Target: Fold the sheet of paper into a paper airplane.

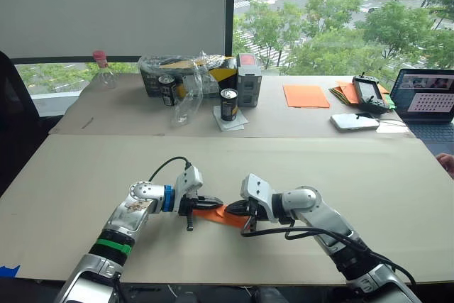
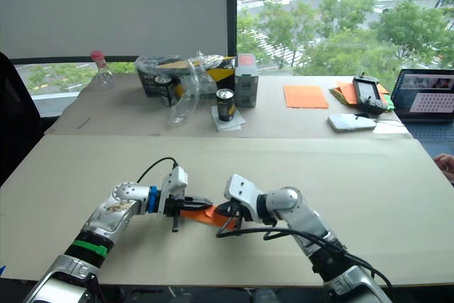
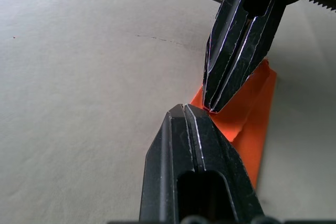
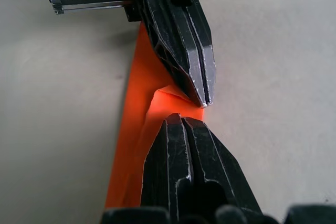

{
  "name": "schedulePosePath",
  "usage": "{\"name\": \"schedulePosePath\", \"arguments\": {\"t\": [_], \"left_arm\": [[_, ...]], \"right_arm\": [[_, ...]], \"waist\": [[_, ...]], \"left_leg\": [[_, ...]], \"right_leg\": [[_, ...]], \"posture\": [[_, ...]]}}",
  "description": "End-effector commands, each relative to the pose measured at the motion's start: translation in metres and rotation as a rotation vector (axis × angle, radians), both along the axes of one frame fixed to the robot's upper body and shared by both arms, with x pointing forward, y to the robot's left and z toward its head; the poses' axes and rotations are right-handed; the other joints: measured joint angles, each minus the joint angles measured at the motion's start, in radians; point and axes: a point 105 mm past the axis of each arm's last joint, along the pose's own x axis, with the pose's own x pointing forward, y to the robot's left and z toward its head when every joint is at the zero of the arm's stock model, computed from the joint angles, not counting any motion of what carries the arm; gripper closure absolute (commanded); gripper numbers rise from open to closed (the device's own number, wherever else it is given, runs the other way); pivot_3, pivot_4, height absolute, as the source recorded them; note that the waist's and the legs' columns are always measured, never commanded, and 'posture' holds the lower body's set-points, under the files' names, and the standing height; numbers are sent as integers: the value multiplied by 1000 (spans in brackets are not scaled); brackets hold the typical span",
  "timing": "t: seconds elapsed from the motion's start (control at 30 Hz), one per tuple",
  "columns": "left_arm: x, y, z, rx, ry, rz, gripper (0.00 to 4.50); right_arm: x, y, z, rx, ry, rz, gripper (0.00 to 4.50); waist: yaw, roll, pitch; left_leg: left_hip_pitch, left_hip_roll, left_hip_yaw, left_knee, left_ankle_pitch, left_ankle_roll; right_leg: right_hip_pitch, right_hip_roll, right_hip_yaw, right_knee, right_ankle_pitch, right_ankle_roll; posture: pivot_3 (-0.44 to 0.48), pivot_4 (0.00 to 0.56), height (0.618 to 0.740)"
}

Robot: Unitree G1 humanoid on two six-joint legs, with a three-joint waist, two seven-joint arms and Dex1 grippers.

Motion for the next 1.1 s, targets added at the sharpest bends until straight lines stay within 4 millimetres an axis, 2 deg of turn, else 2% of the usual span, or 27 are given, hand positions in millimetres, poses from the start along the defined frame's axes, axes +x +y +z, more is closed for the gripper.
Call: {"name": "schedulePosePath", "arguments": {"t": [0.03, 0.27, 0.43, 0.5, 0.63, 0.7, 0.77, 0.9, 1.0, 1.1], "left_arm": [[-11, 11, -32, 99, 107, 23, 4500], [-11, 12, -30, 84, 102, 34, 4500], [-10, 11, -30, 78, 105, 39, 4500], [-10, 11, -30, 78, 106, 36, 4500], [-9, 11, -30, 77, 107, 32, 4500], [-10, 11, -30, 78, 108, 30, 4500], [-9, 11, -30, 77, 109, 28, 4500], [-10, 11, -29, 75, 107, 21, 4500], [-10, 11, -29, 80, 104, 11, 4500], [-10, 11, -28, 81, 103, 10, 4500]], "right_arm": [[7, -12, -12, -45, 13, -77, 4450], [-11, -46, -24, -82, 51, -133, 4450], [-20, -66, -24, -103, 55, -165, 4450], [-22, -79, -24, -120, 57, -198, 4450], [-22, -95, -18, -127, 36, -238, 4450], [-17, -98, -5, -96, -4, -251, 4450], [-13, -93, 12, -42, -49, -238, 4450], [-15, -66, 43, 78, -115, -148, 4450], [-20, -47, 45, 73, -114, -93, 4450], [-20, -30, 33, 37, -96, -68, 4450]], "waist": [[0, 1, -1], [6, 2, -4], [5, 2, -4], [8, 2, -4], [11, 2, -5], [11, 2, -5], [10, 2, -4], [7, 2, -4], [4, 2, -4], [4, 2, -4]], "left_leg": [[0, 0, 0, 0, 0, 0], [0, 0, 0, 0, 0, 0], [1, 0, 0, 0, 0, 0], [1, 0, 0, 0, 0, 0], [1, 0, 0, 0, 0, 0], [1, 0, 0, 0, 0, 0], [1, 0, 0, 0, 0, 0], [0, 0, 0, 0, 0, 0], [0, 0, 0, 0, 0, 0], [0, 0, 0, 0, 0, 0]], "right_leg": [[0, 0, 0, 0, 0, 0], [2, -1, 0, -1, -1, 2], [2, 0, 0, -1, -4, 7], [2, 0, 0, -1, -4, 7], [3, -1, 0, -2, -4, 7], [3, -1, 0, -2, -4, 7], [3, -1, 0, -2, -4, 7], [2, 0, 0, -2, -4, 7], [2, 0, 0, -1, -4, 7], [2, 0, 0, -2, -4, 7]], "posture": [[0, 150, 720], [0, 150, 720], [0, 150, 720], [0, 150, 720], [0, 150, 720], [0, 150, 720], [0, 150, 720], [0, 150, 720], [0, 150, 720], [0, 150, 720]]}}
